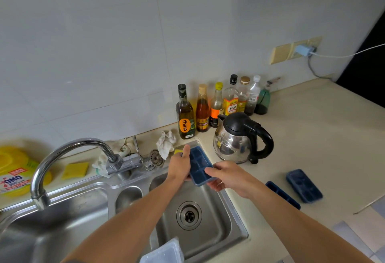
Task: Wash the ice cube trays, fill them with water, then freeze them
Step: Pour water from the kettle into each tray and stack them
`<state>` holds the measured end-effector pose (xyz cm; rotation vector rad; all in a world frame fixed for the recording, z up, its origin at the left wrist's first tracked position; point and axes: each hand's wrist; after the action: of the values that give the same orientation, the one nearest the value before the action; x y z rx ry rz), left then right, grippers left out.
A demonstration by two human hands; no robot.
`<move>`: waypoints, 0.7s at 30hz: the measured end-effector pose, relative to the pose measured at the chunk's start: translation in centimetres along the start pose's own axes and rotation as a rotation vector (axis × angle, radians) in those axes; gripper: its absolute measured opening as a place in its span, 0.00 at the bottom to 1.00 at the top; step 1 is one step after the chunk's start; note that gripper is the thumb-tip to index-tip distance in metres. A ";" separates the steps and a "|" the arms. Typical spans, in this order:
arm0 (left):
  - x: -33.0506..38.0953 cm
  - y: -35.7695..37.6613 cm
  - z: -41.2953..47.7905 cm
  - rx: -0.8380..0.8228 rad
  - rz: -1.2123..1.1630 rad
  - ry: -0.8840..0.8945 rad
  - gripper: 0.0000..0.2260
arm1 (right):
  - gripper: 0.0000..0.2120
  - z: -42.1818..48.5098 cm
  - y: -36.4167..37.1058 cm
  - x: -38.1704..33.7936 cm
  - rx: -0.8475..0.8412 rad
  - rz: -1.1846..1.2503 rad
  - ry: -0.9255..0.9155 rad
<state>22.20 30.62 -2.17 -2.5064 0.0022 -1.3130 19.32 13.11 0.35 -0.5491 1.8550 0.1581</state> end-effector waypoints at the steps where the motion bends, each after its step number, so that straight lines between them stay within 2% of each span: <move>1: 0.1 0.7 -0.2 0.010 0.009 -0.004 0.23 | 0.11 -0.3 -0.7 0.3 0.003 -0.005 -0.002; 7: -0.3 7.3 -3.6 0.038 -0.048 -0.047 0.22 | 0.09 -3.2 -6.6 3.8 0.039 -0.067 -0.013; 11: -0.6 13.4 -6.5 -0.026 -0.103 -0.114 0.22 | 0.05 -5.7 -12.1 6.9 0.120 -0.075 0.000; 17: -1.2 22.2 -9.7 -0.097 -0.046 -0.062 0.11 | 0.05 -9.9 -20.8 11.7 0.233 -0.049 0.036; 21: -0.7 27.8 -11.4 -0.245 -0.050 -0.081 0.07 | 0.05 -11.8 -25.0 14.4 0.320 -0.032 0.077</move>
<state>16.57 1.22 -4.26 -2.7804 0.0885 -1.2993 16.61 -17.49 -4.83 -0.3656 1.8965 -0.1810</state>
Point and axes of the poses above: each hand's wrist, its own z-axis towards the middle knuckle, its own y-axis out of the palm, x = y × z, and after that the axes turned 8 degrees about -y, right-handed
